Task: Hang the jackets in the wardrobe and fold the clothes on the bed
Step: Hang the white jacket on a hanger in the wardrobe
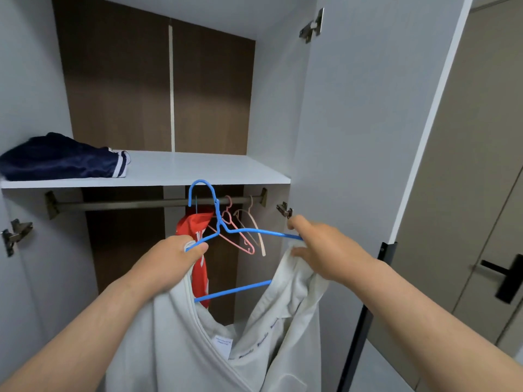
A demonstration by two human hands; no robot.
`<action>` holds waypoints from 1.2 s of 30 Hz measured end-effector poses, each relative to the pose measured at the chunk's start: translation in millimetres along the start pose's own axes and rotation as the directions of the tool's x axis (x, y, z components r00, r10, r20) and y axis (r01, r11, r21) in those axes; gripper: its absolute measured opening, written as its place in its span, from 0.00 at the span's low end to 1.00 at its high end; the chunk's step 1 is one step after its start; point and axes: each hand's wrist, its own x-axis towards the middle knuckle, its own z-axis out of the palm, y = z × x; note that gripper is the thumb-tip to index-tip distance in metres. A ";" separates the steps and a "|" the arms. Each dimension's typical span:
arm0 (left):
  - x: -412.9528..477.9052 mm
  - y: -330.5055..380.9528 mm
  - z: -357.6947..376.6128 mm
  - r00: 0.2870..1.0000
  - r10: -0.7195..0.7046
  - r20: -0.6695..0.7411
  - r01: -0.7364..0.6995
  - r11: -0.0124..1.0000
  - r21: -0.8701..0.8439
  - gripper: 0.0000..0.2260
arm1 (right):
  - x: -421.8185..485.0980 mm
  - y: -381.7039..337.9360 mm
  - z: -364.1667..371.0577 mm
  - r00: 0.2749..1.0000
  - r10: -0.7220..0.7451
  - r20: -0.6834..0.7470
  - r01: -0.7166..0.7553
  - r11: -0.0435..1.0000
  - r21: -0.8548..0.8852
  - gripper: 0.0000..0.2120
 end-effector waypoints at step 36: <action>-20.7 -52.1 -55.3 0.995 -0.070 -0.067 0.086 0.953 0.289 0.27 | 22.9 17.4 12.7 0.831 0.555 0.020 -0.429 0.618 0.659 0.07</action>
